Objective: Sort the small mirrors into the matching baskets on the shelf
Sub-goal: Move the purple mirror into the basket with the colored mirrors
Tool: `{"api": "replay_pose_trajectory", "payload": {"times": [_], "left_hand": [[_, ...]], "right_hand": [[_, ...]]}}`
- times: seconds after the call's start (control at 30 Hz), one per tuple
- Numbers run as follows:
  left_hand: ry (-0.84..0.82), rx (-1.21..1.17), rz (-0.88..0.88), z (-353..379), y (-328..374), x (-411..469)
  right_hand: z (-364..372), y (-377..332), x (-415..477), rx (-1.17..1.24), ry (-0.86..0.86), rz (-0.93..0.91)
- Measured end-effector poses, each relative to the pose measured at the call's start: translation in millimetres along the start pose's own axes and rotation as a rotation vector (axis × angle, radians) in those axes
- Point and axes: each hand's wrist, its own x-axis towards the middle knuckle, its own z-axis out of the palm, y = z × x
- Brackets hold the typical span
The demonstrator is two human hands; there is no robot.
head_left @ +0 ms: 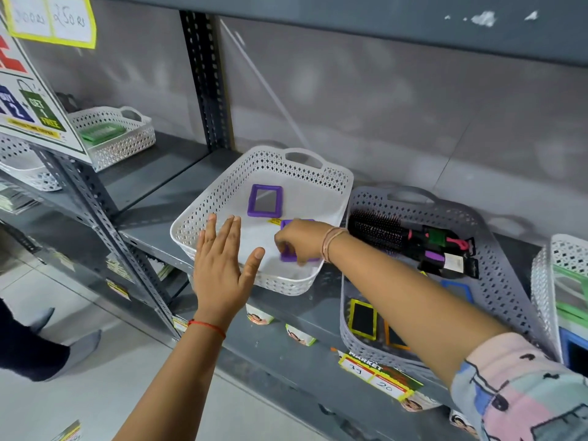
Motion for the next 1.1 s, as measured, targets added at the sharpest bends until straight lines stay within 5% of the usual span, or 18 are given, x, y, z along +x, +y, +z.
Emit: {"api": "replay_pose_trajectory", "payload": {"times": [0.1,0.33,1.1], "left_hand": [[-0.007,-0.006,-0.002,-1,1,-1],[-0.057,0.061,0.08,-4,4,-2],[-0.02,0.051,0.068,-4,0,2]], "right_hand": [[-22,14,-4,0.135,0.023,0.084],[-21,30,10,0.156,-0.24,0.208],[-9,24,9,0.233,-0.114,0.203]]}}
